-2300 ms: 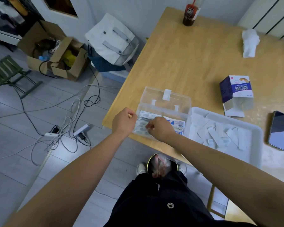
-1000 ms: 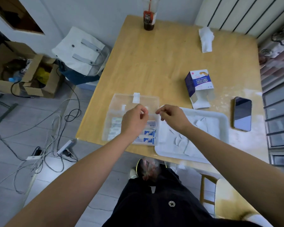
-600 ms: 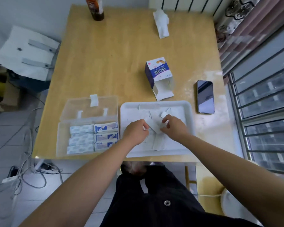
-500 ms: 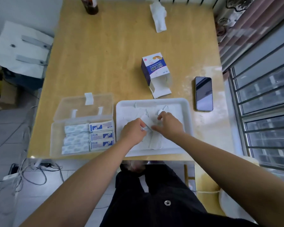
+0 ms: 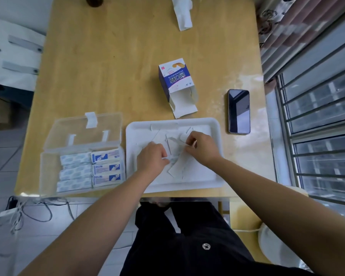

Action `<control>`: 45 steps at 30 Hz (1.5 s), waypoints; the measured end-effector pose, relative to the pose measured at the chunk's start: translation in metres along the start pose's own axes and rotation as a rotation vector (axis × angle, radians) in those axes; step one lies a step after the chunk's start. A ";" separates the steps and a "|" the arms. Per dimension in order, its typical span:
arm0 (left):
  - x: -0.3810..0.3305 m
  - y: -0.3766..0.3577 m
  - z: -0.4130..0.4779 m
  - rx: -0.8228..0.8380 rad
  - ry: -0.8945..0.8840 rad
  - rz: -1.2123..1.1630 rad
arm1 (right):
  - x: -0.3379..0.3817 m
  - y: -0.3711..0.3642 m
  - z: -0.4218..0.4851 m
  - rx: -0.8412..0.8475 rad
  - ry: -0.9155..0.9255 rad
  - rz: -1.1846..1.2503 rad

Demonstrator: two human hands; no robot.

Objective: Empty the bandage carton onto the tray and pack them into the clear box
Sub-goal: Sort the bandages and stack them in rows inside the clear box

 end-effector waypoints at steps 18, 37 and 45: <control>0.012 0.001 0.008 0.313 0.246 -0.596 | 0.003 -0.005 -0.010 0.171 0.225 -0.081; -0.007 0.000 -0.015 0.096 0.013 -0.304 | -0.020 0.023 -0.015 -0.095 -0.040 0.045; -0.044 -0.043 -0.031 0.020 -0.108 0.155 | -0.041 0.015 -0.036 -0.045 -0.233 0.267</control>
Point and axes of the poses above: each hand's wrist, its own z-axis towards the middle knuckle, its own y-axis out of the back of the hand, x = y × z, the point moved 4 cm from there along z, towards the middle knuckle, and after that the axes turned 11 degrees about y, right-handed, at the moved point
